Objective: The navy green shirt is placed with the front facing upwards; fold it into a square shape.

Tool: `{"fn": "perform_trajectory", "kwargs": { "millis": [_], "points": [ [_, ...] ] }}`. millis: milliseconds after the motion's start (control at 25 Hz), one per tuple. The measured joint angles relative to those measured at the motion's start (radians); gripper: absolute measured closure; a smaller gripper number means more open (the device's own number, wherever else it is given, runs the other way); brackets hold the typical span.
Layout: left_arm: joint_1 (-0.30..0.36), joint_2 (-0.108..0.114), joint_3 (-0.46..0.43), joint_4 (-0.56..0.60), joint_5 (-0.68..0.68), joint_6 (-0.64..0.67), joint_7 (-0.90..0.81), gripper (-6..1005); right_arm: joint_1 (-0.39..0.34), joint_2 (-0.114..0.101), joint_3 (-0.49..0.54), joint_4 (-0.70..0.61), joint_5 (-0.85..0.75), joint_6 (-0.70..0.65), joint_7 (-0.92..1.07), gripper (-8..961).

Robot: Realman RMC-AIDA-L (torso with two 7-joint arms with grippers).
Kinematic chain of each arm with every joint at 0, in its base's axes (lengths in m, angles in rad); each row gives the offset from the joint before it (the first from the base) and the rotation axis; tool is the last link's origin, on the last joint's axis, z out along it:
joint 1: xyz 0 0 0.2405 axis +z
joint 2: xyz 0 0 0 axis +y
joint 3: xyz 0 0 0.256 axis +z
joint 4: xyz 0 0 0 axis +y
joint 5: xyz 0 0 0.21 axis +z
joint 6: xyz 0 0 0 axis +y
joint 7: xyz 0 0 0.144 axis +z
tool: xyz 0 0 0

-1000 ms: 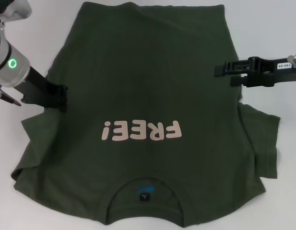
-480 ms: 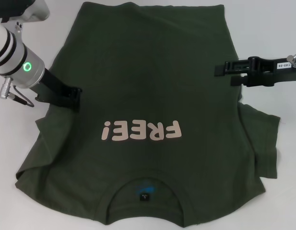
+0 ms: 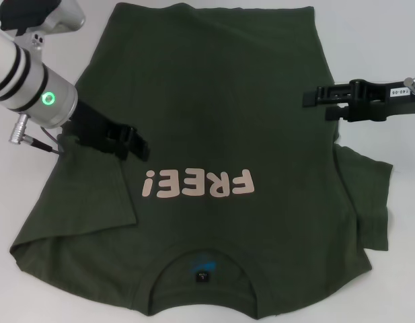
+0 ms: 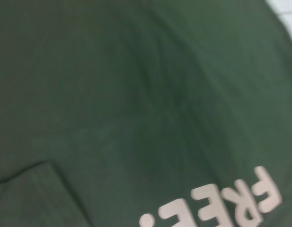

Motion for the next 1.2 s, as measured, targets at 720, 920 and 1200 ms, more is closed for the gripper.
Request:
{"fn": "perform_trajectory", "kwargs": {
  "millis": [720, 920, 1200],
  "points": [
    [0.347, -0.124, -0.024, 0.159, -0.516, 0.119, 0.403, 353, -0.008, -0.041, -0.018, -0.028, -0.054, -0.035, -0.003, 102],
    [0.401, -0.099, -0.061, 0.107, -0.600, 0.154, 0.612, 354, -0.025, -0.048, -0.017, -0.031, -0.057, -0.054, -0.003, 102],
    [0.527, -0.130, -0.051, 0.051, -0.817, 0.214, 1.179, 353, -0.044, -0.053, -0.011, -0.042, -0.056, -0.063, -0.021, 102]
  ]
}}
